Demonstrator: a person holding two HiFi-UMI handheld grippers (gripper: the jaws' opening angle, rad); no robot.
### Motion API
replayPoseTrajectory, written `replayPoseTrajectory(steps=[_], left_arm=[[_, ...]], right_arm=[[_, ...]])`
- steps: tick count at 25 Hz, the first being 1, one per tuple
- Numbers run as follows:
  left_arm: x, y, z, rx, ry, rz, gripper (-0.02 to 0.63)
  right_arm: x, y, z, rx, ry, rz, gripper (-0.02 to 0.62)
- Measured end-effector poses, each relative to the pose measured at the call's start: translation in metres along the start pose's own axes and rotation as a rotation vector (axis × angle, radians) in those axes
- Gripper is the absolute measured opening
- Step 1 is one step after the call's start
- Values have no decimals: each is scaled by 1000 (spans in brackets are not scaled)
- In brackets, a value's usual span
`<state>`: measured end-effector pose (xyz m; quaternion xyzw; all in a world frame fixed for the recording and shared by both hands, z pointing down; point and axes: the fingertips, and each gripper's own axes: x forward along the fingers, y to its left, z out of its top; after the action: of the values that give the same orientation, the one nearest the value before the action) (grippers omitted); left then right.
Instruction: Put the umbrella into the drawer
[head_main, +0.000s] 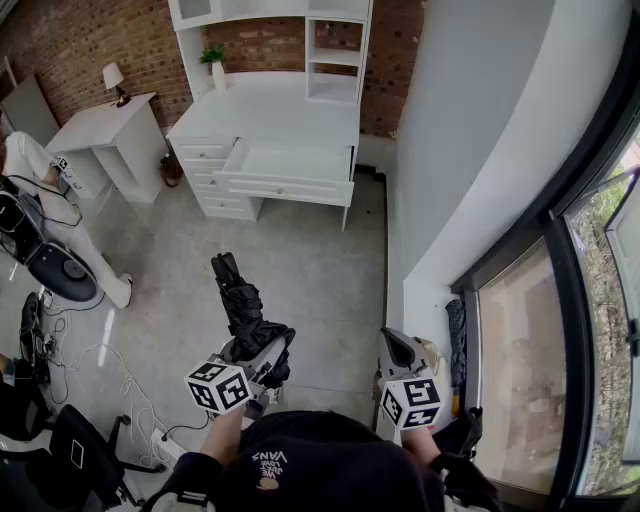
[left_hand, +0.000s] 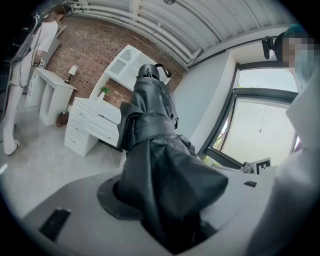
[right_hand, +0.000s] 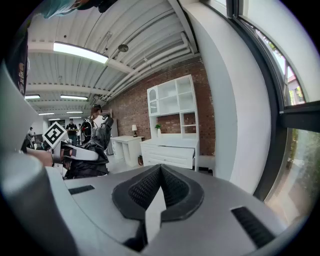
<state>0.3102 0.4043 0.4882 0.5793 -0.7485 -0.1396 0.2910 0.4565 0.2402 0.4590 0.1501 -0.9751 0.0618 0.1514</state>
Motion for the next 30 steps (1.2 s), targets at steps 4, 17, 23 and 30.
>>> replayPoseTrajectory(steps=[4, 17, 23, 30], left_arm=[[2, -4, -4, -3, -4, 10, 261], [12, 4, -12, -31, 3, 63, 261], [45, 32, 15, -41, 5, 32, 261], [97, 84, 78, -12, 33, -20, 261]], right_arm=[[-3, -5, -4, 0, 4, 10, -2], [8, -21, -2, 39, -21, 61, -2], [48, -31, 10, 48, -16, 27, -2], [129, -40, 47, 67, -23, -40, -2]])
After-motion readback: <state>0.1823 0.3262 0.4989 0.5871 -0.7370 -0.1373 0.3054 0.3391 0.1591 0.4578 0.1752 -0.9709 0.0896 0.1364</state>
